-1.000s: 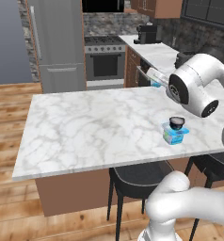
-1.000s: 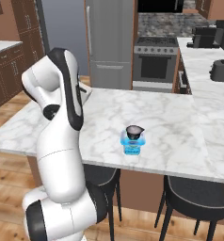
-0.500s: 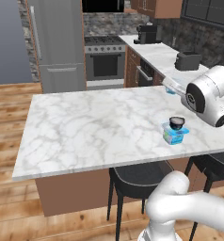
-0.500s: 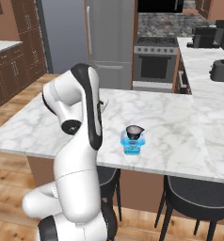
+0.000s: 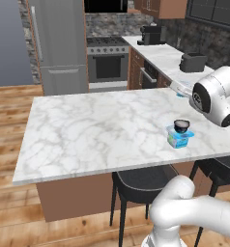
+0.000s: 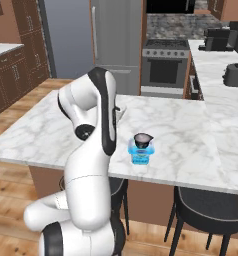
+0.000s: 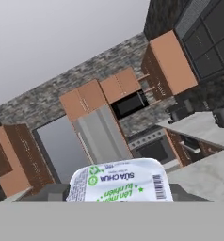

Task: Stack the yogurt containers by placing the smaller containers on top of the larger containers.

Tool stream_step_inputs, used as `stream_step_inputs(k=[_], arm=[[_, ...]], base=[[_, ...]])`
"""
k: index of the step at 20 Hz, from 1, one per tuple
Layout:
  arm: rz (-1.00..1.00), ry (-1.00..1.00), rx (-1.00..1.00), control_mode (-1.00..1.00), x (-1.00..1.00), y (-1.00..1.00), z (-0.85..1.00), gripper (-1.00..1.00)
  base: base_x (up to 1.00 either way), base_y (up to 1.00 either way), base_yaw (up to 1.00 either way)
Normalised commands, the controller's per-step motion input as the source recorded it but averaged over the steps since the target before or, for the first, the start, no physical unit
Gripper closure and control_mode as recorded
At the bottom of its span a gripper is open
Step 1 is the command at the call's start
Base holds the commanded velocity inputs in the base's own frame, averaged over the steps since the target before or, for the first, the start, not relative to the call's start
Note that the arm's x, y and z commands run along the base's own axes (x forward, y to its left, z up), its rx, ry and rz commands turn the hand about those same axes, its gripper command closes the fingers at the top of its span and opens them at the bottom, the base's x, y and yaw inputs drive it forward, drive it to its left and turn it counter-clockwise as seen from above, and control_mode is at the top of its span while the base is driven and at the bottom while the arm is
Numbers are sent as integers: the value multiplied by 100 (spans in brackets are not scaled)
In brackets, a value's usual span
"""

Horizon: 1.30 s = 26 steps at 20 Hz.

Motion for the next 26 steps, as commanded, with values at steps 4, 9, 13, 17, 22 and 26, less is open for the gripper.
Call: stream_step_inputs(k=[4, 9, 13, 17, 22, 26], arm=[[-8, 36, -6, -100, -24, -55, 32, 100], [-5, 30, -5, -100, -42, -69, 19, 100], [-3, 32, -4, -100, -25, -53, 25, 100], [0, 40, -3, -100, -11, -42, 34, 100], [0, 40, -3, -100, -12, -46, 37, 100], [0, 39, -2, -100, -12, -58, 25, 100]], base=[[0, 0, 0], [0, 0, 0], [0, 0, 0], [0, 0, 0], [0, 0, 0], [0, 0, 0]])
